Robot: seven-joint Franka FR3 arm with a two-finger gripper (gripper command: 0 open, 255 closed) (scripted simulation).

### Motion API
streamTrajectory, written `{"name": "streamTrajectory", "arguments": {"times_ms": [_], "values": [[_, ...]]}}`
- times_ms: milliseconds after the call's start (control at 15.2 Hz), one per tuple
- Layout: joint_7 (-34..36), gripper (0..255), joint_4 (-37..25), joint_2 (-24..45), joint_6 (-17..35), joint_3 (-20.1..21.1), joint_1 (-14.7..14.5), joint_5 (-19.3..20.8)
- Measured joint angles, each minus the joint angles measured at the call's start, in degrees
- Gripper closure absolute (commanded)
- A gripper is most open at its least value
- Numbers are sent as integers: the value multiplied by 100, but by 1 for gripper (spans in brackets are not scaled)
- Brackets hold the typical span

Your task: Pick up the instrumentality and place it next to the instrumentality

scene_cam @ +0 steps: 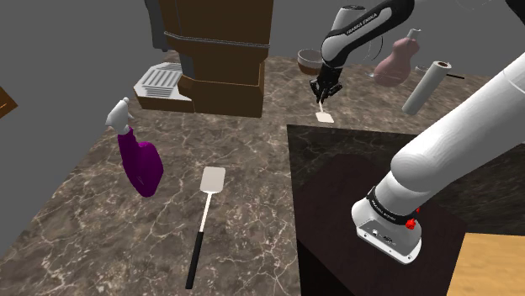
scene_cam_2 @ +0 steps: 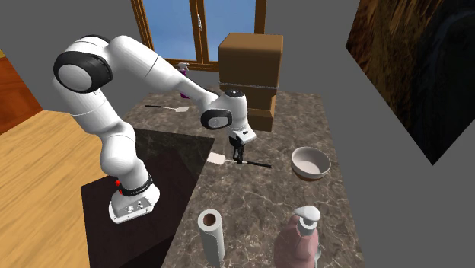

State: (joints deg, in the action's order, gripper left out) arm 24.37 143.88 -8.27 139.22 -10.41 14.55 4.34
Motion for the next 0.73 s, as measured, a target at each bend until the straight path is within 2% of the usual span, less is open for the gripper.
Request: {"name": "streamTrajectory", "arguments": {"times_ms": [396, 726], "values": [[-1, 255, -9, -27, -34, 0, 2, 4], [25, 255, -150, -274, -419, 22, 4, 32]]}}
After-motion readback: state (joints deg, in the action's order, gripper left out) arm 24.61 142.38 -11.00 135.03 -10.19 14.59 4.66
